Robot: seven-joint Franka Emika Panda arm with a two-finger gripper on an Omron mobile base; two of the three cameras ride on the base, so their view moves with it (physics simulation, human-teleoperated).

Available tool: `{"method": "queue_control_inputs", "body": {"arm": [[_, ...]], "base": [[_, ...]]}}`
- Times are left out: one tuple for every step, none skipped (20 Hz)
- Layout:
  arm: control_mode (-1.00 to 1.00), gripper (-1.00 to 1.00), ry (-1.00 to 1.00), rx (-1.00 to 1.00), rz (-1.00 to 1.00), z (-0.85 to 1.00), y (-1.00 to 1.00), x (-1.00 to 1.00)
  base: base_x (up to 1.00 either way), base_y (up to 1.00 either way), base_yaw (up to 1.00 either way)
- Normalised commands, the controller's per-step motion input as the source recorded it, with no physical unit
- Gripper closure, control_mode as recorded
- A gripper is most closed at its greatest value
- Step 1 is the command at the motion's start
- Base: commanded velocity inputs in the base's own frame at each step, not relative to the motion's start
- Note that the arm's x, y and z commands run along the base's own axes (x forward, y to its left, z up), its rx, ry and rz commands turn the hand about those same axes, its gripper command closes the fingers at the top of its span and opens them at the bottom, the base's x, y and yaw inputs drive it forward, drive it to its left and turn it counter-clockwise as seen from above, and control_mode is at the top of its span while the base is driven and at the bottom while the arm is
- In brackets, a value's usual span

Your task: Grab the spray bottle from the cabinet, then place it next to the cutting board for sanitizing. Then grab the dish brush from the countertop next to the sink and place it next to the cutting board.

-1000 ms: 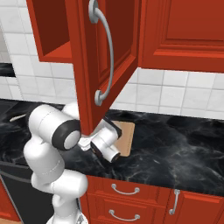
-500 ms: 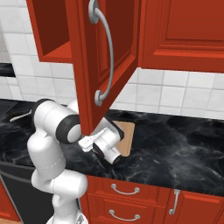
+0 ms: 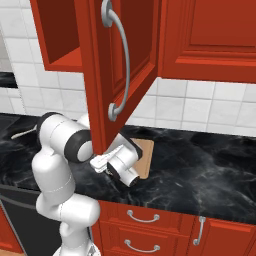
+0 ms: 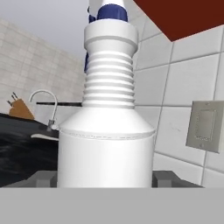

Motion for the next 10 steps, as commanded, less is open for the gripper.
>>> {"method": "queue_control_inputs", "body": {"arm": [[-1.00,-1.00,0.00,0.00,0.00,0.00,0.00,0.00],[-1.00,-1.00,0.00,0.00,0.00,0.00,0.00,0.00],[-1.00,-1.00,0.00,0.00,0.00,0.00,-0.04,0.00],[-1.00,-1.00,0.00,0.00,0.00,0.03,-0.01,0.00],[-1.00,-1.00,0.00,0.00,-0.01,0.02,0.00,0.00],[-1.00,-1.00,0.00,0.00,-0.01,0.06,0.00,-0.01],[-1.00,-1.00,0.00,0.00,-0.01,0.08,-0.01,0.00],[-1.00,-1.00,0.00,0.00,-0.01,0.11,-0.02,0.00],[-1.00,-1.00,0.00,0.01,-0.01,0.12,-0.10,0.00],[-1.00,-1.00,0.00,0.01,-0.01,0.12,-0.09,-0.01]], "base": [[0.00,0.00,0.00],[0.00,0.00,0.00],[0.00,0.00,0.00],[0.00,0.00,0.00],[0.00,0.00,0.00],[0.00,0.00,0.00],[0.00,0.00,0.00],[0.00,0.00,0.00],[0.00,0.00,0.00],[0.00,0.00,0.00]]}}
